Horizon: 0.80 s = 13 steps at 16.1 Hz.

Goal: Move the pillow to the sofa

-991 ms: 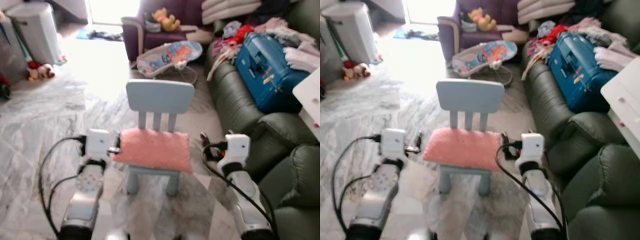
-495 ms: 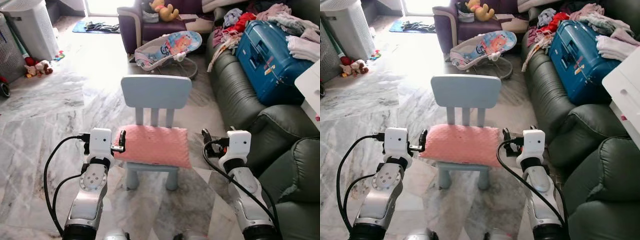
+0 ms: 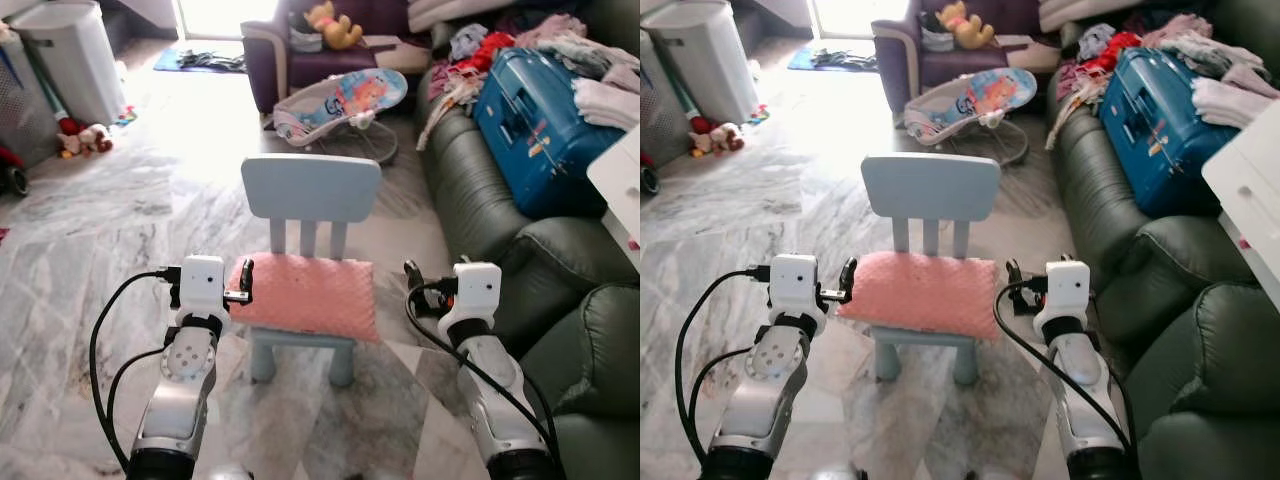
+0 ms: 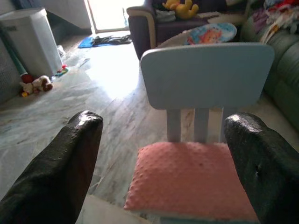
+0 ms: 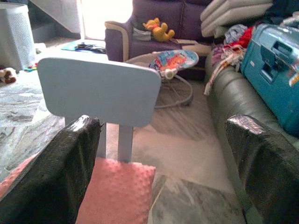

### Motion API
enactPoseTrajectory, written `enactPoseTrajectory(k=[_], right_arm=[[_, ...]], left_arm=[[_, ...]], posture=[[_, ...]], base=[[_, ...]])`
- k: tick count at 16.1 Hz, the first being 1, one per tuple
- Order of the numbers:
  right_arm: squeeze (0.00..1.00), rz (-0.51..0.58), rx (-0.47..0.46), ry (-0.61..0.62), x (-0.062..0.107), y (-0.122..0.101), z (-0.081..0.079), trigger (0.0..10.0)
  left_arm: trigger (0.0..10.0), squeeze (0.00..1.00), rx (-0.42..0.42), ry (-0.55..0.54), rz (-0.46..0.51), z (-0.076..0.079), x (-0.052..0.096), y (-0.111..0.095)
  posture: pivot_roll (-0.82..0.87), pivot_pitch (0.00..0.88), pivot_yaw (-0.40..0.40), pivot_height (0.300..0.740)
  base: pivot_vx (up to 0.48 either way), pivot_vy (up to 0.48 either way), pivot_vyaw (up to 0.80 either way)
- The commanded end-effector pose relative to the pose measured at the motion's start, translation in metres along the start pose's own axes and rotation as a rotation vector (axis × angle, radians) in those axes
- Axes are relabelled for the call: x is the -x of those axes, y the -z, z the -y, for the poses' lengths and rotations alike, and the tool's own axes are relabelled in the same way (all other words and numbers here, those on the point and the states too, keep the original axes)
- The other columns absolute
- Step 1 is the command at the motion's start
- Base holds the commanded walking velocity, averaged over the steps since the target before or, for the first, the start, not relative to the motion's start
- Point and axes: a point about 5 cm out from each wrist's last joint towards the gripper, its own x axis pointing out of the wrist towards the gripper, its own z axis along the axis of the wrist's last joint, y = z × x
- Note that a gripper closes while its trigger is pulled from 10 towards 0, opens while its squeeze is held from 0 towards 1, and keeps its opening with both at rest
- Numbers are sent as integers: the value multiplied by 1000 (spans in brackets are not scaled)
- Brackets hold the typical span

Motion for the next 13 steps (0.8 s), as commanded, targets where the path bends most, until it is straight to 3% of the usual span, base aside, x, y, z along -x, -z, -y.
enactPoseTrajectory(k=[1,13], right_arm=[[0,19,8,6,-4,-5,3,10000],[0,20,14,-7,-4,-4,1,10000]], left_arm=[[10000,0,3,17,18,3,-3,-5],[10000,0,6,14,10,3,-2,-2]], posture=[[13,0,-42,740],[14,0,-48,740]], base=[[349,0,0],[337,0,0]])
